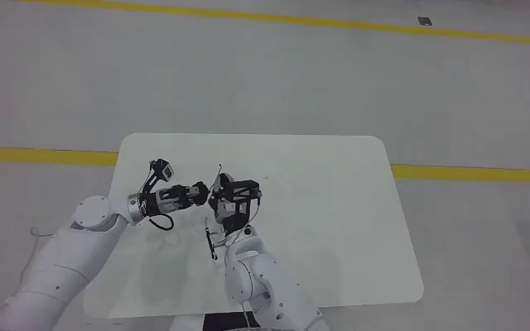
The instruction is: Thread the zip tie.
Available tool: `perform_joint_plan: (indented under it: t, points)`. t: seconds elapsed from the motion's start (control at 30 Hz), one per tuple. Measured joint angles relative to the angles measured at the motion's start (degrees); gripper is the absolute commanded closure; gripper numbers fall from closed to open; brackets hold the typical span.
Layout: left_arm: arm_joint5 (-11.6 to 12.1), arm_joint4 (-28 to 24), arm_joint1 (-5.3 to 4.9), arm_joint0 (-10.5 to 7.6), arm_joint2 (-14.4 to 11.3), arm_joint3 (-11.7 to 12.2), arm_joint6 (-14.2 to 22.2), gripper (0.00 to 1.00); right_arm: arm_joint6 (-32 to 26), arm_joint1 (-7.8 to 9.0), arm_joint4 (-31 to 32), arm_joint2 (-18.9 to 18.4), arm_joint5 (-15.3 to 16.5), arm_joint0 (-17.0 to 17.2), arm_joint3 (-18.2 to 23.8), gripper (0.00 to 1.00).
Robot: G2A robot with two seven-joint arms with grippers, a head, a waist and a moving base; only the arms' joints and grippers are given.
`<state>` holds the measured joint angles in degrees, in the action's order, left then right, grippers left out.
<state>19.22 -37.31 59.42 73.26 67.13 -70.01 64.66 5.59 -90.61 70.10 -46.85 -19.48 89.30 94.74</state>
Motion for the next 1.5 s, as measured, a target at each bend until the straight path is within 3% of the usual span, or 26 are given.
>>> perform_joint_plan:
  t: [1.1,1.5]
  points:
    - [0.0,0.0,0.0,0.0,0.0,0.0,0.0,1.0,-0.7,-0.39,1.39,-1.5,0.0,0.86,0.2,1.0]
    - [0.0,0.0,0.0,0.0,0.0,0.0,0.0,1.0,-0.96,-0.1,1.24,-0.46,0.0,0.29,0.08,1.0]
